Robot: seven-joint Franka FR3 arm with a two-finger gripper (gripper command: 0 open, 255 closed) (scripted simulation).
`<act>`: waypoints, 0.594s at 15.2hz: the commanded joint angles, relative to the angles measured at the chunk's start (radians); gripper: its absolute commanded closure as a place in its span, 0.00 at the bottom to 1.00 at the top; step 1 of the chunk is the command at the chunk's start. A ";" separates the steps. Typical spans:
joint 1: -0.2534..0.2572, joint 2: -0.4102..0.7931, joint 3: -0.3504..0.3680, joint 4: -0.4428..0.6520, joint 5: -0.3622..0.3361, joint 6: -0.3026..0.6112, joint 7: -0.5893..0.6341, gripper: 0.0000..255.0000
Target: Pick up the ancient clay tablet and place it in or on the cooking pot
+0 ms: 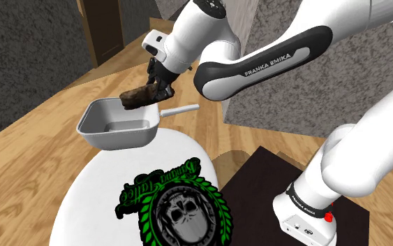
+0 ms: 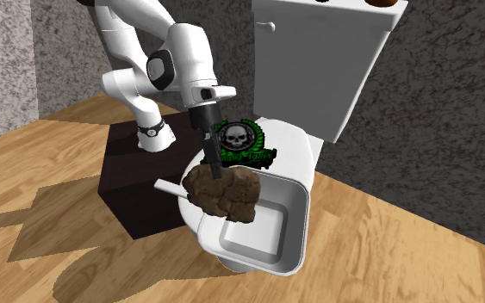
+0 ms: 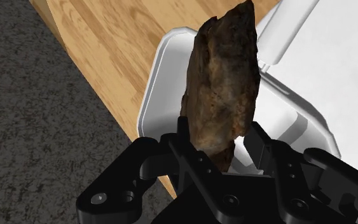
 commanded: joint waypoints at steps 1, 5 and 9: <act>0.000 -0.001 0.000 0.001 0.000 0.001 0.000 1.00; 0.000 0.001 0.000 0.002 -0.001 0.000 0.000 0.00; 0.025 -0.071 -0.011 -0.017 0.065 -0.046 -0.047 0.00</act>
